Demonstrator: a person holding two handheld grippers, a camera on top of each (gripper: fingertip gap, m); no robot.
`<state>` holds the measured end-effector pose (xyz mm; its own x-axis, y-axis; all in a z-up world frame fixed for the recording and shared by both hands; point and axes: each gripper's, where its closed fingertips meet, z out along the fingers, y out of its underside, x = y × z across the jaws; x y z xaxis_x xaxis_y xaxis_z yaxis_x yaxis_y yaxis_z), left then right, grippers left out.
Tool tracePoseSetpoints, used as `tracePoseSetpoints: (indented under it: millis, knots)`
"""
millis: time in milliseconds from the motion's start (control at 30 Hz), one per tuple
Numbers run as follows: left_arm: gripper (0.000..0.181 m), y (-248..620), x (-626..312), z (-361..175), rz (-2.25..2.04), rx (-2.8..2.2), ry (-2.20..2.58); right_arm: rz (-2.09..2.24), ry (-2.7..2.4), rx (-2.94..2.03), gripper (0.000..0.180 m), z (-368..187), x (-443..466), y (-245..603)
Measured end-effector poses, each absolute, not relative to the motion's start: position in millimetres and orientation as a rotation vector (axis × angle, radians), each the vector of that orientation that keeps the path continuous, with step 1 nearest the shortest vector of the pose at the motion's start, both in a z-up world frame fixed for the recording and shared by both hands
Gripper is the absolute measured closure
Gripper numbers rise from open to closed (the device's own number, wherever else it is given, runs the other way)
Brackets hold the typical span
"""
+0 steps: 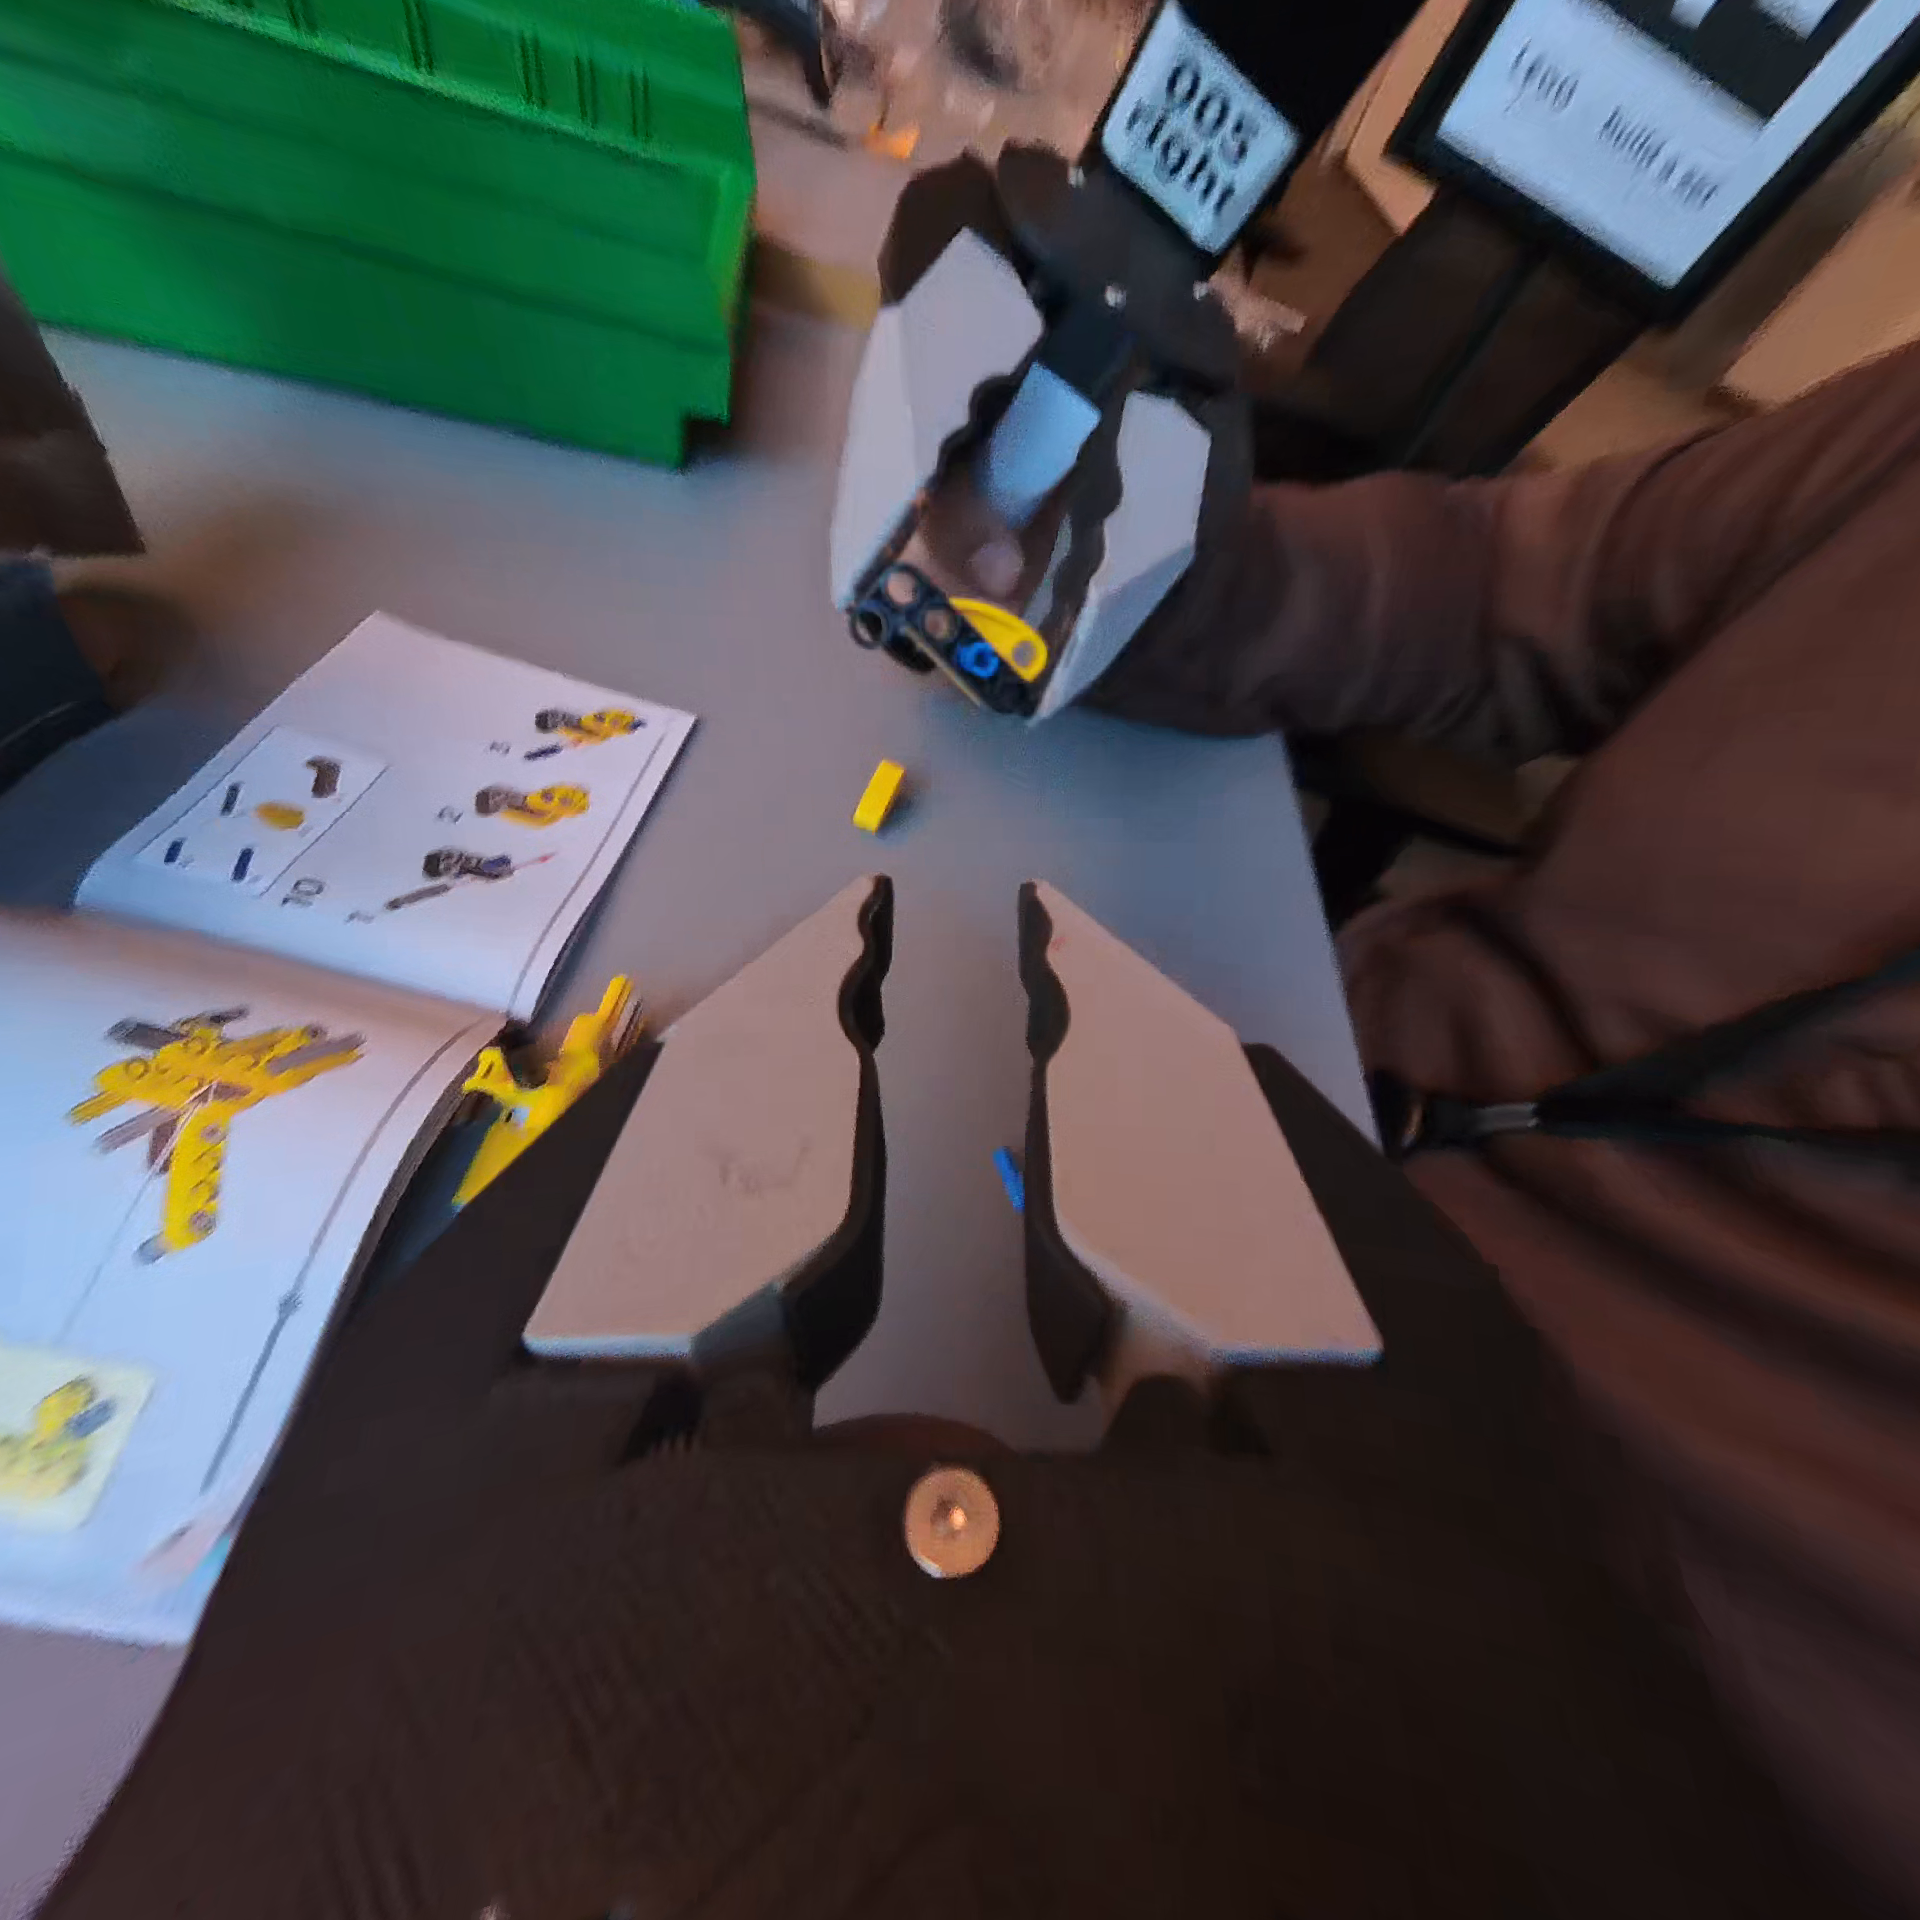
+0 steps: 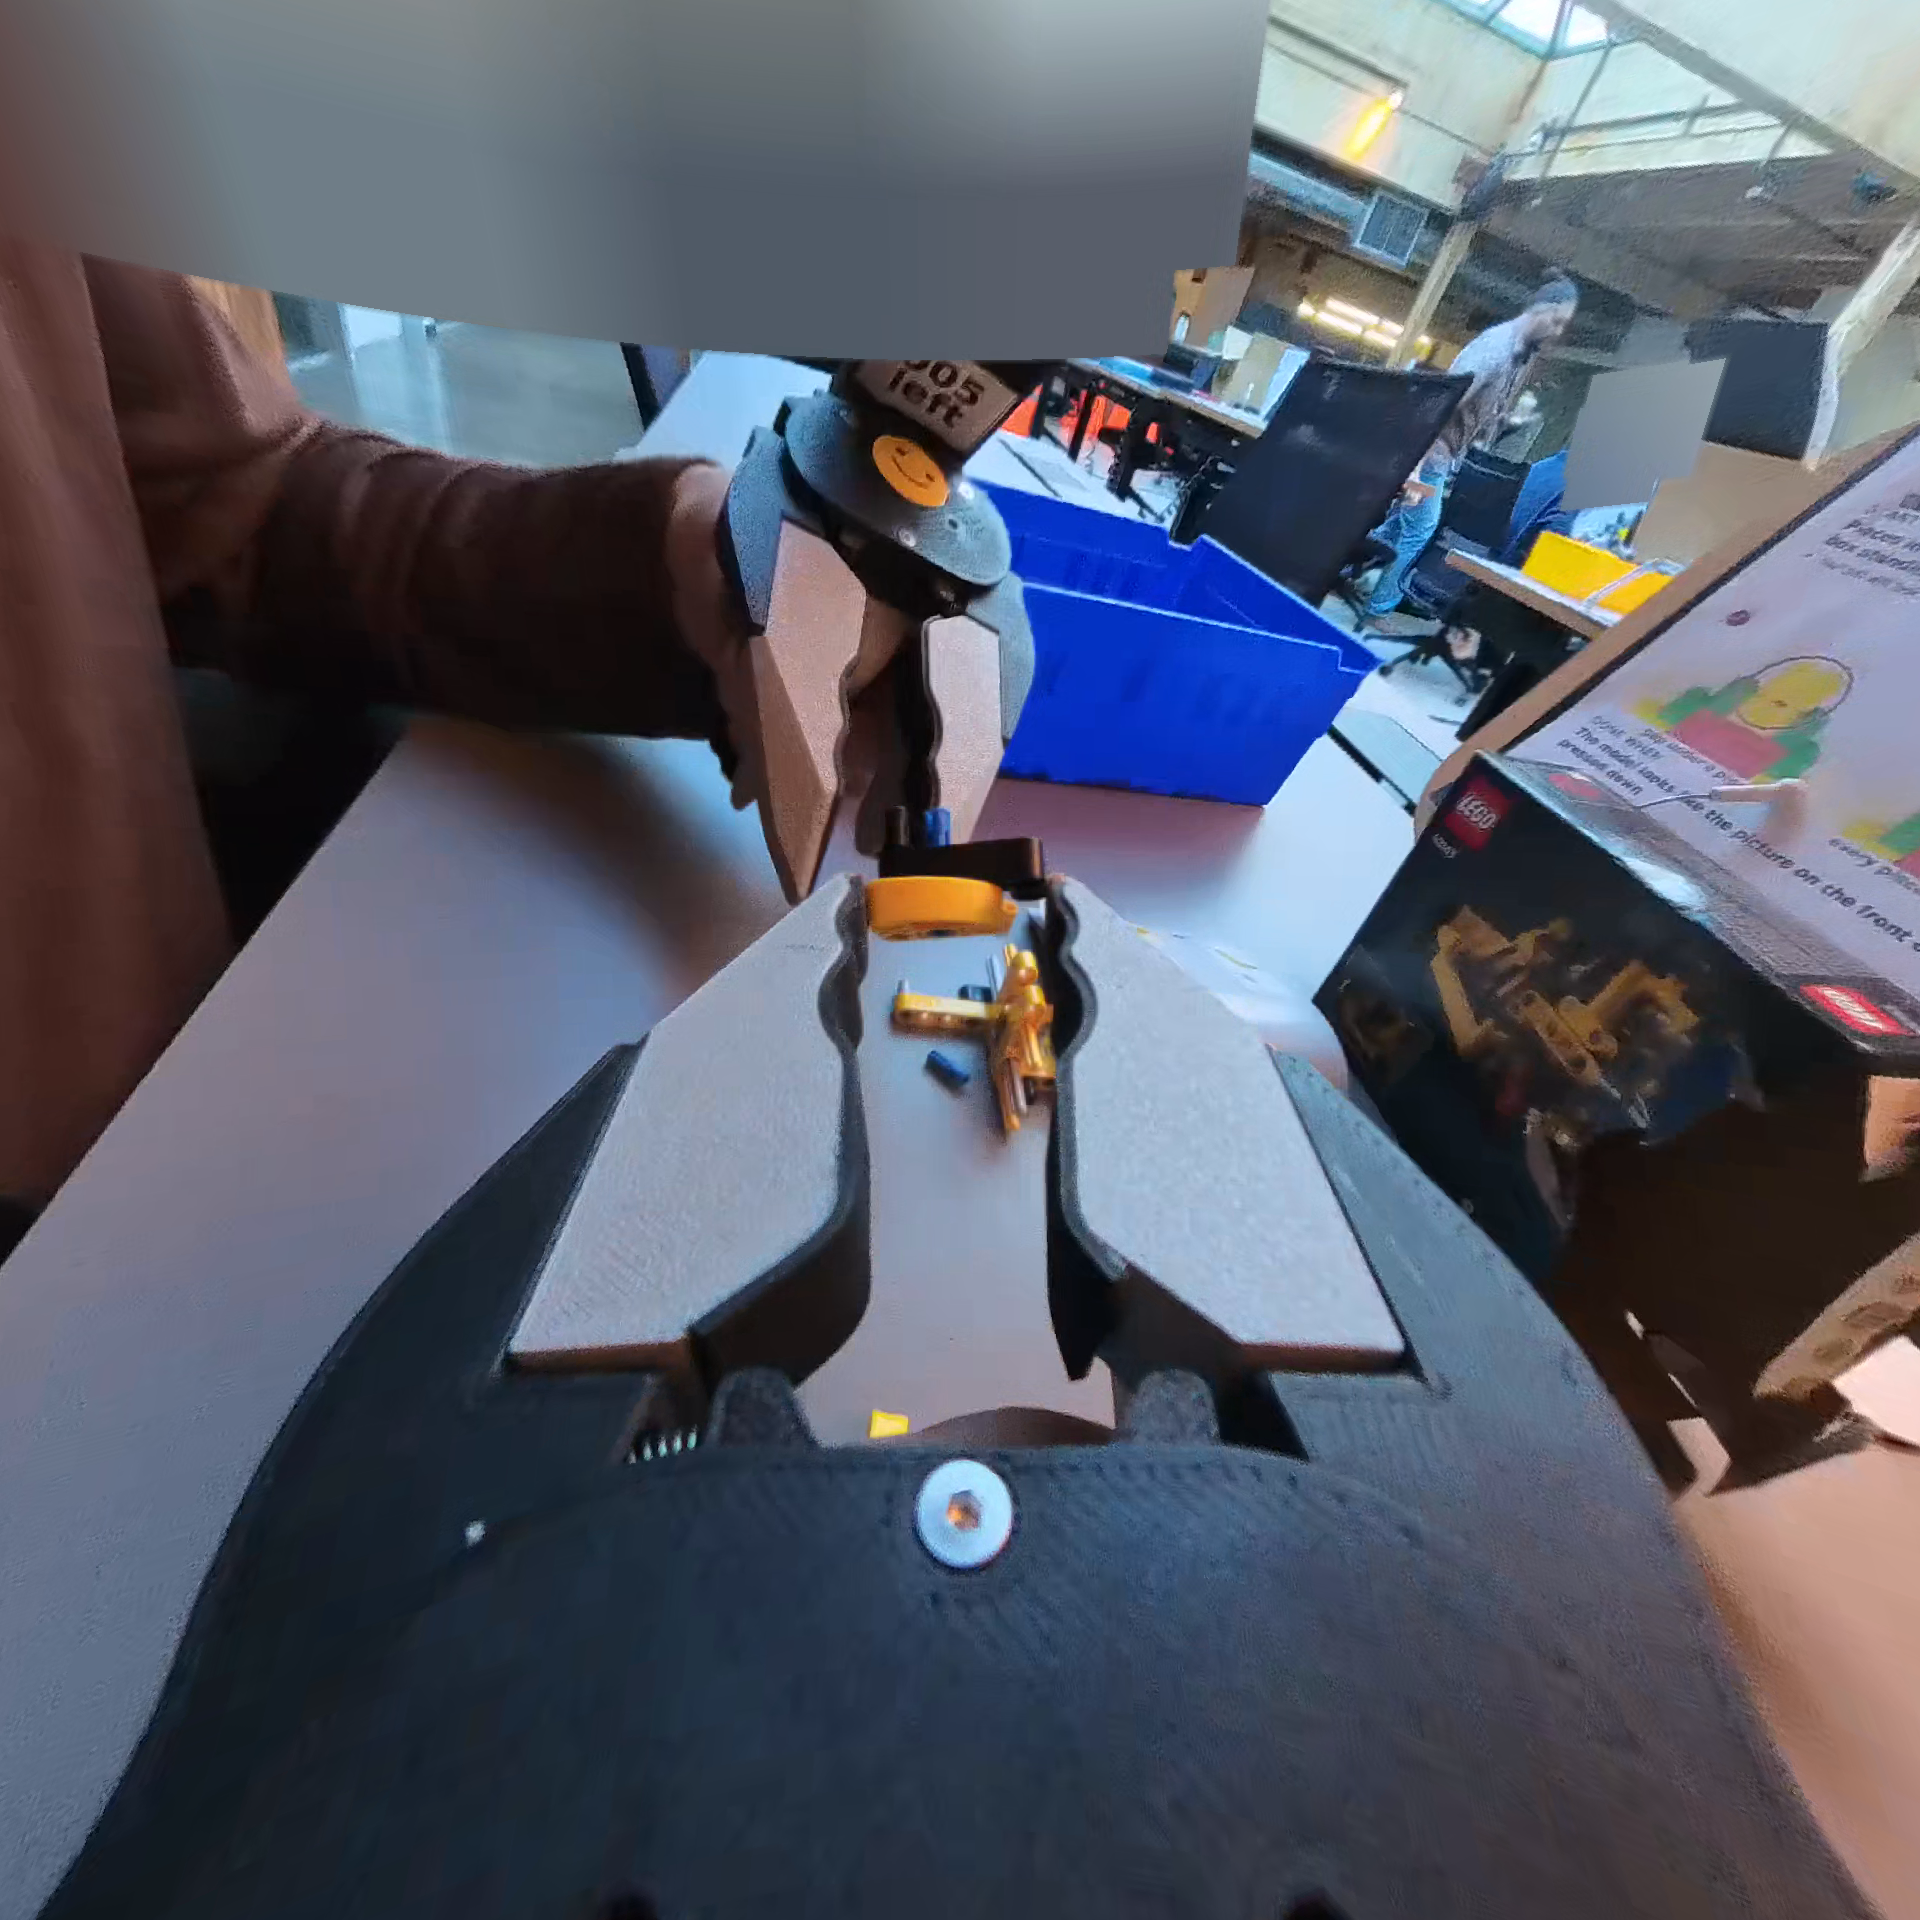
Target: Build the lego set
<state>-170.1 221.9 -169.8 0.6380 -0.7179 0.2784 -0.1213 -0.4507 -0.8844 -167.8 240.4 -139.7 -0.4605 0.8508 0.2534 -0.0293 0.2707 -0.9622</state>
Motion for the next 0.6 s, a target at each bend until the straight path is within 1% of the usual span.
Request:
tracePoseSetpoints:
  millis: [167, 200, 233, 300, 400, 500, 600]
  knots:
    - [0.156, 229, -161, -156, -0.957, -1.852, 0.547, 1.148, -1.756, -0.643, 0.149, -144, -168, 225]
    - [0.163, 226, -158, -154, -1.006, -1.837, 0.55, 1.128, -1.758, -0.627, 0.149, -144, -168, 223]
    - [0.165, 224, -155, -153, -1.045, -1.826, 0.553, 1.126, -1.763, -0.616, 0.15, -145, -168, 221]
    - [0.162, 225, -155, -150, -1.078, -1.815, 0.531, 1.102, -1.778, -0.626, 0.15, -149, -168, 225]
    - [0.163, 230, -155, -147, -1.08, -1.792, 0.496, 0.969, -1.828, -0.636, 0.15, -161, -171, 238]
    - [0.161, 237, -161, -167, -0.94, -1.886, 0.514, 0.856, -1.859, -0.816, 0.149, -179, -169, 278]
    - [0.158, 238, -161, -196, -0.721, -1.99, 0.652, 0.964, -1.89, -1.143, 0.149, -204, -155, 314]
